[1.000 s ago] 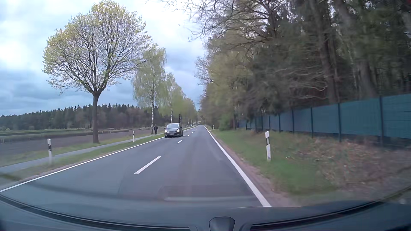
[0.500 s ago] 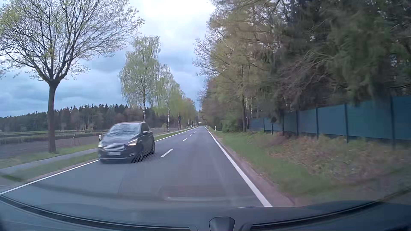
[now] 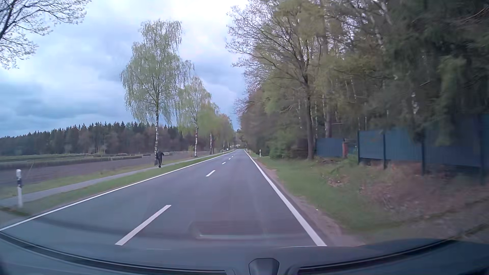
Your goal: Follow the waypoints while adhering to traffic rules and regulations
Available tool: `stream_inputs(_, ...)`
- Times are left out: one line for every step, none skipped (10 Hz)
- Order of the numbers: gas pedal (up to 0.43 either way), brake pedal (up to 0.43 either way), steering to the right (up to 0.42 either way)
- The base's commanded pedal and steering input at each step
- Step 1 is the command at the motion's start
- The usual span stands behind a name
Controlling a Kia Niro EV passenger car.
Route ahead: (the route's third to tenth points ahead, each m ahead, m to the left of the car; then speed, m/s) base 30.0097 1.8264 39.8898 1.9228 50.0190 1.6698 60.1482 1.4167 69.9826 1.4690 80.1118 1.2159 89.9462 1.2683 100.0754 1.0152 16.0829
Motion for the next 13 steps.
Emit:
stream_inputs(0.079, 0.000, -0.004)
stream_inputs(0.079, 0.000, -0.004)
stream_inputs(0.079, 0.000, -0.004)
stream_inputs(0.079, 0.000, -0.004)
stream_inputs(0.079, 0.000, -0.004)
stream_inputs(0.079, 0.000, -0.003)
stream_inputs(0.079, 0.000, -0.003)
stream_inputs(0.079, 0.000, -0.003)
stream_inputs(0.079, 0.000, -0.003)
stream_inputs(0.079, 0.000, -0.003)
stream_inputs(0.079, 0.000, -0.003)
stream_inputs(0.079, 0.000, -0.003)
stream_inputs(0.079, 0.000, -0.003)
